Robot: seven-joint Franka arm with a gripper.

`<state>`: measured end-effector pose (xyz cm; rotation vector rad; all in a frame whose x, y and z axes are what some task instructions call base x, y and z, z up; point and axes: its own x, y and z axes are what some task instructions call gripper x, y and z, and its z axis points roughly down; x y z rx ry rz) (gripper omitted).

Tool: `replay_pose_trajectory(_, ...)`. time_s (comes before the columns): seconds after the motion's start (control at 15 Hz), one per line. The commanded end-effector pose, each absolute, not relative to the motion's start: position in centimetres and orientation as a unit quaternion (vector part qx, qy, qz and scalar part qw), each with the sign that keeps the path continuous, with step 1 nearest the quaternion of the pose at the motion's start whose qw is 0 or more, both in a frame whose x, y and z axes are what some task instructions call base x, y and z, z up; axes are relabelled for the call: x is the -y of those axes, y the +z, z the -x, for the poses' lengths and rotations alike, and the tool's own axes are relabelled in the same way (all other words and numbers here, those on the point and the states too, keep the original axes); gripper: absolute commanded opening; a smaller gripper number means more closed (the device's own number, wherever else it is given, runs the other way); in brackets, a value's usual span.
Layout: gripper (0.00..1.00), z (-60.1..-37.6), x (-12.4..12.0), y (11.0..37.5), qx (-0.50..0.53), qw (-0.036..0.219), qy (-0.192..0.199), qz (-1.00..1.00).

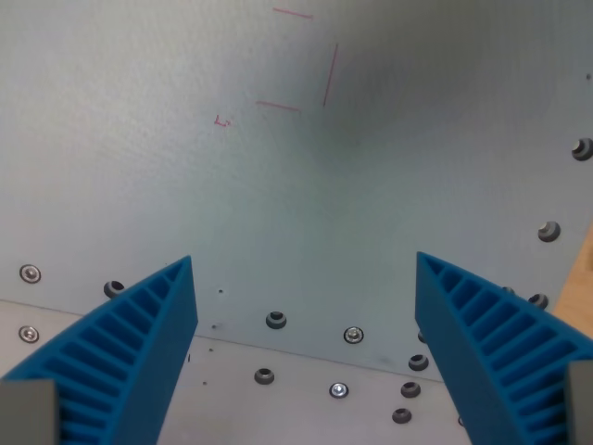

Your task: Rotate around gripper positive z

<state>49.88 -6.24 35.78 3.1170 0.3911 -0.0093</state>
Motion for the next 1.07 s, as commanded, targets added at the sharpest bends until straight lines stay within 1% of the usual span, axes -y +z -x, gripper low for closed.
replay_pose_trajectory(0.07, 1.0, -49.85, 6.25, 36.01, -0.076, 0.001, -0.001, -0.997)
replay_pose_trajectory(1.07, 1.0, -49.85, 6.25, 36.01, 0.012, 0.001, -0.001, -1.0)
